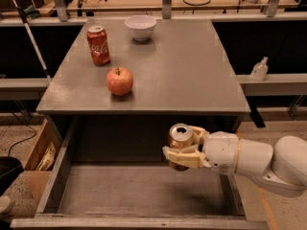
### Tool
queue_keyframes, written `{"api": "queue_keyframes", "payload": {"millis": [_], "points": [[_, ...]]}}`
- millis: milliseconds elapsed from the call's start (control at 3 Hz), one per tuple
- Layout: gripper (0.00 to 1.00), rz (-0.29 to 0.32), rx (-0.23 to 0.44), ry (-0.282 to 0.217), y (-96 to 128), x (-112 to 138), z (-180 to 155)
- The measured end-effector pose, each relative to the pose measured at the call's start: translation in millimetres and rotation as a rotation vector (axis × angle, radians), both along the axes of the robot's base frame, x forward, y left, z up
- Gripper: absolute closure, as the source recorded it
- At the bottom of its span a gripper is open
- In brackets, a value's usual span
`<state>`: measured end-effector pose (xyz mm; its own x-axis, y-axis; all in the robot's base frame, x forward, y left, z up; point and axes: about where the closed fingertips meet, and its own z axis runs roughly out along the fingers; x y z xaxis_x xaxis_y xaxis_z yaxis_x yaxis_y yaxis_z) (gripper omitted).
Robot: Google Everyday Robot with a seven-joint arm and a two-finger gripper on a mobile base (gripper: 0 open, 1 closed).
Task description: Place orange can into top drawer
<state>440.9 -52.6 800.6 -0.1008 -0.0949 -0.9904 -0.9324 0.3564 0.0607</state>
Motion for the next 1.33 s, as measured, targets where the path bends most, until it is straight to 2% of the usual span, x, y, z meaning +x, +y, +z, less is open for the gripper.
{"api": "queue_keyframes", "payload": {"millis": [667,1333], "points": [[1.0,0.118,-0.06,-0.048,20,3,-62],[1.0,0.197,-0.091,-0.046,38,8,-96]]}}
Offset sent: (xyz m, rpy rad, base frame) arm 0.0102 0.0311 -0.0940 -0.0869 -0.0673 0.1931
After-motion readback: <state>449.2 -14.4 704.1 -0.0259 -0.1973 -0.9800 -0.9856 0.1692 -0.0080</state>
